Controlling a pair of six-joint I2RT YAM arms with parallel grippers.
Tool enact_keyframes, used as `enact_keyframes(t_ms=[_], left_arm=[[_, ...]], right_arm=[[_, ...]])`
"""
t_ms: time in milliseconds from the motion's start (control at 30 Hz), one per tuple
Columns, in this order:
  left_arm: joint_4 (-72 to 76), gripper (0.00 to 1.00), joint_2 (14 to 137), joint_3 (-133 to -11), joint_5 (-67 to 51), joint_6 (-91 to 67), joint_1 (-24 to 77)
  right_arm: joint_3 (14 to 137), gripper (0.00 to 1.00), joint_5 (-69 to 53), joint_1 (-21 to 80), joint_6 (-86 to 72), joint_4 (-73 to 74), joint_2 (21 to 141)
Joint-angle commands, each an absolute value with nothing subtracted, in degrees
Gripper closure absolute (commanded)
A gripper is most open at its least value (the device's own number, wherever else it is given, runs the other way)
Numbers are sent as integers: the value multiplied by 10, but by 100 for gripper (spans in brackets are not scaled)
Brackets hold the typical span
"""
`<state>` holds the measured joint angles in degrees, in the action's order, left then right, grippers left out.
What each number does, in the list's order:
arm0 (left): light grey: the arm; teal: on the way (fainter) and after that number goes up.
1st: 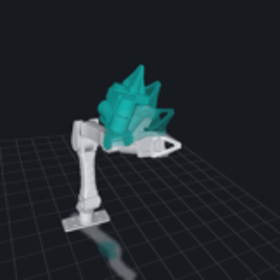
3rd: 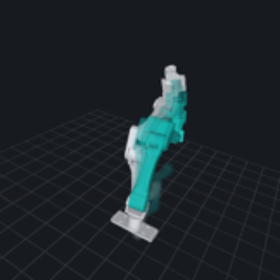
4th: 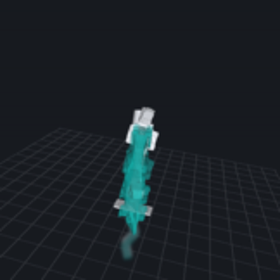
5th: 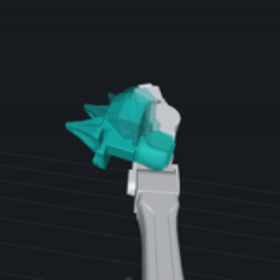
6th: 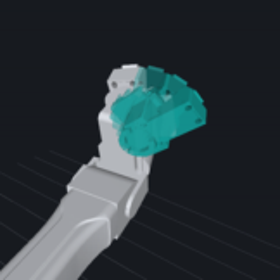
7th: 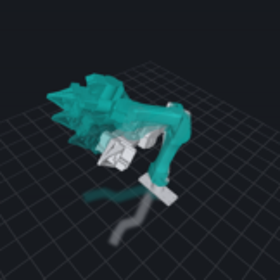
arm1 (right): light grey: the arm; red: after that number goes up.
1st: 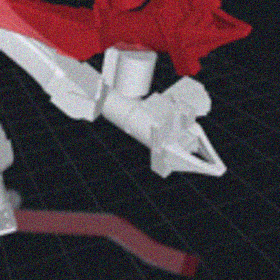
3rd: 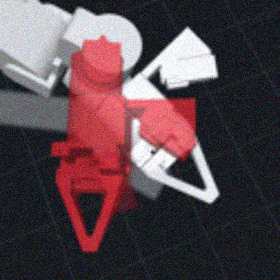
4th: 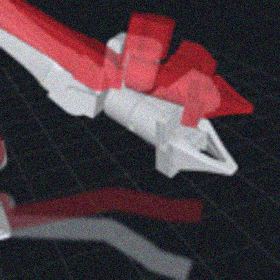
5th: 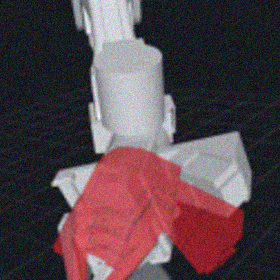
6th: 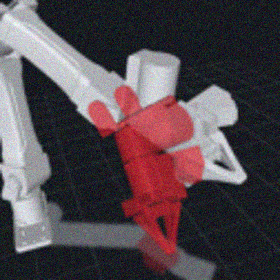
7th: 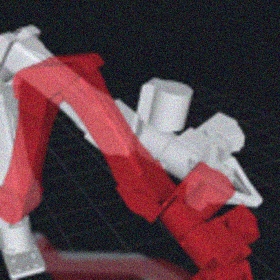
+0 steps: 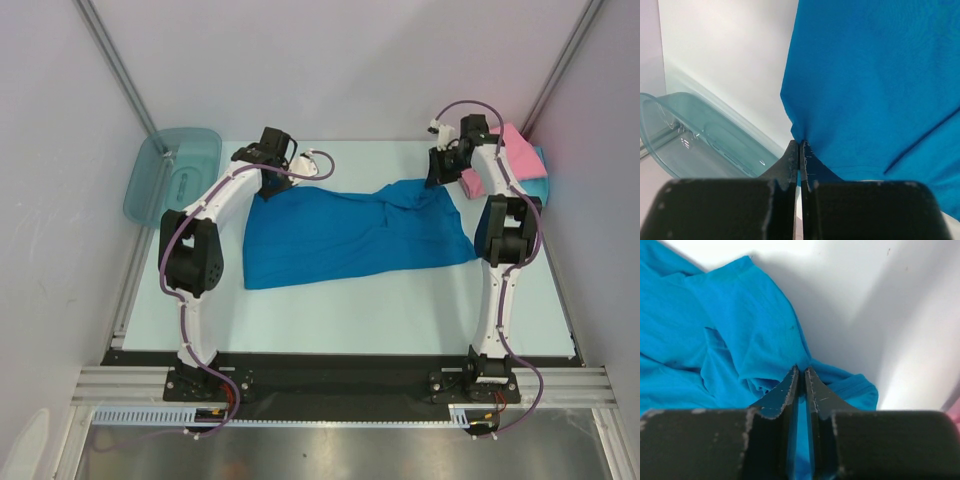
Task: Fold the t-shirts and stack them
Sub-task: Fold the tshirt
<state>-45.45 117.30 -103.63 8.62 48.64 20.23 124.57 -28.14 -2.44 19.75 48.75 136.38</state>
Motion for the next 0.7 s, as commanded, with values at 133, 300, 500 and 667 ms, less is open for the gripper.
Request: enact_keyframes(t_ms=[133,300,500,667], left_arm=[[-426,100,1148,-1036,69,494,207],[-418,100,1145,-1027,67,493,207],[-402,100,1135,-1004,77,508,197],[-395,100,1127,-990,77,512,178]], right_arm=[[1278,84,-251,-18,227,502,1328],[1269,100,-250,-13,226,500,1327],[1267,100,-228,-8,241,498,1318],[1265,100,-185,-8,280,501,1308]])
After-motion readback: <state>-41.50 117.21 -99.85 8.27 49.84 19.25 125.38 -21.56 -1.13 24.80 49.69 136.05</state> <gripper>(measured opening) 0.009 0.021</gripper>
